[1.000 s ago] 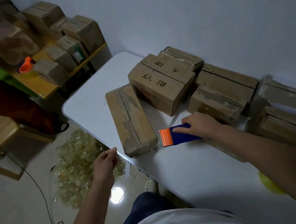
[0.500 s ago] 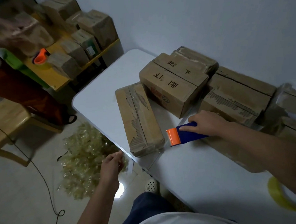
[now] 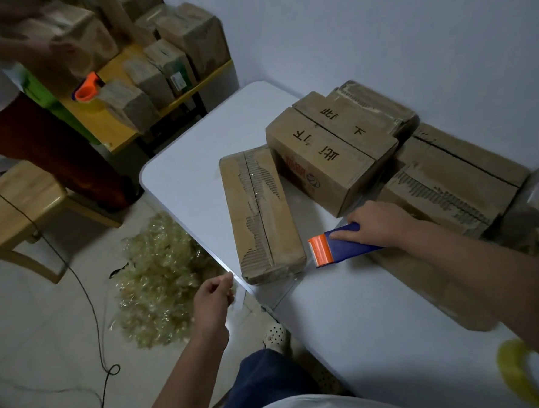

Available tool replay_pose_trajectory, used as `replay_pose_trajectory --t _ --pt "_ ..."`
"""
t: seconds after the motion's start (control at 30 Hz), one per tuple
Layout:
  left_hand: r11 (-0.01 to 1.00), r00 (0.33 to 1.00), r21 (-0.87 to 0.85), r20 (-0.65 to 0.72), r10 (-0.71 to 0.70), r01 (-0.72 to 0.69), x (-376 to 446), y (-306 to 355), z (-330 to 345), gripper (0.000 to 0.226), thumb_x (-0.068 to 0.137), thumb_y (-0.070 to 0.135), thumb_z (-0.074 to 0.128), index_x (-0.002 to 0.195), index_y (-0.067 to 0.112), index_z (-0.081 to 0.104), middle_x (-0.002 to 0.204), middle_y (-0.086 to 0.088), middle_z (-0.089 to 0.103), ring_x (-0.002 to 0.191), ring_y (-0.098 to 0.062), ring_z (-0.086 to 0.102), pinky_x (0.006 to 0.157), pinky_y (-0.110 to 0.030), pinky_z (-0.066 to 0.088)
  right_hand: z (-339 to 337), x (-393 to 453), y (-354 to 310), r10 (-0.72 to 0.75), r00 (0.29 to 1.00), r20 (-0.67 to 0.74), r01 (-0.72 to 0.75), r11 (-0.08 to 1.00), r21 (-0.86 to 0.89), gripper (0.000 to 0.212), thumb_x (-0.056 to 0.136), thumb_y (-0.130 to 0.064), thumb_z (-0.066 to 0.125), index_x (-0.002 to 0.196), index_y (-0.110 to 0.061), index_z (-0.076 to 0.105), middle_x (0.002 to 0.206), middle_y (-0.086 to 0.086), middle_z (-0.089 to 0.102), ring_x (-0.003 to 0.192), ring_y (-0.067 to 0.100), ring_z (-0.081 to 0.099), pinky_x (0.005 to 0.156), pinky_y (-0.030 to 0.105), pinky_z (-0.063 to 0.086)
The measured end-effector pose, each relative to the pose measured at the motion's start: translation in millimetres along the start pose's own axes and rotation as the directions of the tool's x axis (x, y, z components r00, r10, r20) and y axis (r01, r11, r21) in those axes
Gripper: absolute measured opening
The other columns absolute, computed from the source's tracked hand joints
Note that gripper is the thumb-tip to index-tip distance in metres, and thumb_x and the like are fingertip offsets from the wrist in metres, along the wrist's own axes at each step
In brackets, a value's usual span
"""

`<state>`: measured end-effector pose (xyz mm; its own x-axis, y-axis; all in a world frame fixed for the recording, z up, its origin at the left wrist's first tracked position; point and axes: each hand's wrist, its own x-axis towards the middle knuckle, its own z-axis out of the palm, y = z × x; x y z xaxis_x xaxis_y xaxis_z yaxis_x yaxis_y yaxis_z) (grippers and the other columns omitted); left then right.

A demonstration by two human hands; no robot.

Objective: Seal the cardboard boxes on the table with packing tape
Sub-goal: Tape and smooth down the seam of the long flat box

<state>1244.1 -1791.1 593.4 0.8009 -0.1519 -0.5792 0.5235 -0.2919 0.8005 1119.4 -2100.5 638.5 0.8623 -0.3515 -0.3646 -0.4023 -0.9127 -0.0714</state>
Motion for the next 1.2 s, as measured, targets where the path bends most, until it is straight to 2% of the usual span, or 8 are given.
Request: replay_pose_trajectory --t 0.1,0.23,0.33,0.47,0.63,0.77,0.97,1.2 --pt "0.999 0.999 0.029 -0.001 0.035 -0.035 0.6 -0.7 0.7 0.029 0.095 0.021 0.064 0.102 -0.007 0.062 0.078 -0.008 0.055 0.076 -0.023 0.047 0.065 -0.030 0.043 5.1 8.6 0.5 0.008 1.000 -0.007 -0.008 1.000 -0.002 0.068 0.081 -0.081 0.034 0.091 -0.022 0.066 0.090 0.003 0.065 0.077 0.017 0.057 0.066 0.029 0.042" --pt "0.991 0.997 0.114 0.046 0.060 -0.065 1.0 -2.8 5.0 0.049 0.085 0.039 0.075 0.104 -0.003 0.057 0.088 -0.009 0.055 0.078 -0.022 0.048 0.072 -0.036 0.043 15.2 14.9 -5.7 0.036 0.999 0.021 -0.035 0.999 -0.009 0.076 0.081 -0.083 0.030 0.102 -0.021 0.068 0.093 0.005 0.066 0.084 0.020 0.061 0.075 0.035 0.051" --pt "0.981 0.995 0.166 0.037 0.091 -0.096 8.5 1.0 -0.3 0.045 0.081 0.036 0.078 0.101 0.004 0.055 0.089 -0.010 0.057 0.071 -0.017 0.055 0.061 -0.027 0.047 23.8 10.9 -16.4 0.081 0.996 0.039 -0.082 0.996 0.034 0.073 0.082 -0.081 0.031 0.103 -0.022 0.068 0.096 0.006 0.065 0.087 0.020 0.060 0.076 0.035 0.050" --pt "0.970 0.993 0.213 0.047 0.111 -0.118 33.0 15.9 -23.6 0.036 0.081 0.031 0.079 0.094 0.010 0.052 0.089 -0.013 0.060 0.068 -0.019 0.056 0.054 -0.028 0.047 38.0 -3.6 -51.7 0.106 0.994 0.022 -0.107 0.990 0.090 0.064 0.085 -0.079 0.029 0.074 -0.020 0.050 0.079 0.003 0.053 0.070 0.018 0.049 0.057 0.029 0.033" --pt "0.945 0.991 0.316 0.124 0.050 -0.087 51.4 25.6 -39.2 0.036 0.079 0.035 0.080 0.092 0.013 0.055 0.080 -0.002 0.058 0.064 -0.014 0.052 0.040 -0.015 0.044 47.6 -12.9 -68.1 0.173 0.983 0.054 -0.178 0.978 0.108 0.063 0.089 -0.074 0.031 0.096 -0.017 0.056 0.093 0.006 0.062 0.075 0.018 0.051 0.062 0.026 0.035" --pt "0.934 0.984 0.336 0.168 0.064 -0.118 52.6 23.5 -41.1 0.034 0.080 0.038 0.078 0.089 0.016 0.054 0.079 0.000 0.055 0.067 -0.013 0.050 0.048 -0.020 0.044 57.1 -13.1 -70.9 0.194 0.976 0.100 -0.203 0.974 0.098 0.066 0.091 -0.072 0.029 0.108 -0.015 0.057 0.104 0.008 0.065 0.091 0.021 0.063 0.068 0.027 0.041" --pt "0.935 0.978 0.337 0.203 0.041 -0.109 50.0 23.1 -45.6 0.031 0.091 0.044 0.064 0.096 0.013 0.060 0.090 0.000 0.062 0.080 -0.016 0.054 0.066 -0.028 0.042 61.4 -13.5 -71.4 0.230 0.967 0.111 -0.242 0.963 0.118 0.066 0.090 -0.073 0.029 0.110 -0.016 0.056 0.105 0.006 0.066 0.090 0.019 0.065 0.068 0.026 0.045" --pt "0.974 0.994 0.226 0.107 -0.013 -0.011 62.7 29.1 -67.2 0.018 0.104 0.011 0.045 0.117 0.003 0.054 0.098 -0.014 0.068 0.078 -0.021 0.067 0.064 -0.027 0.048 58.2 -14.5 -72.2 0.223 0.965 0.135 -0.240 0.962 0.130 0.064 0.091 -0.071 0.031 0.114 -0.016 0.055 0.110 0.005 0.066 0.094 0.019 0.065 0.074 0.026 0.050"
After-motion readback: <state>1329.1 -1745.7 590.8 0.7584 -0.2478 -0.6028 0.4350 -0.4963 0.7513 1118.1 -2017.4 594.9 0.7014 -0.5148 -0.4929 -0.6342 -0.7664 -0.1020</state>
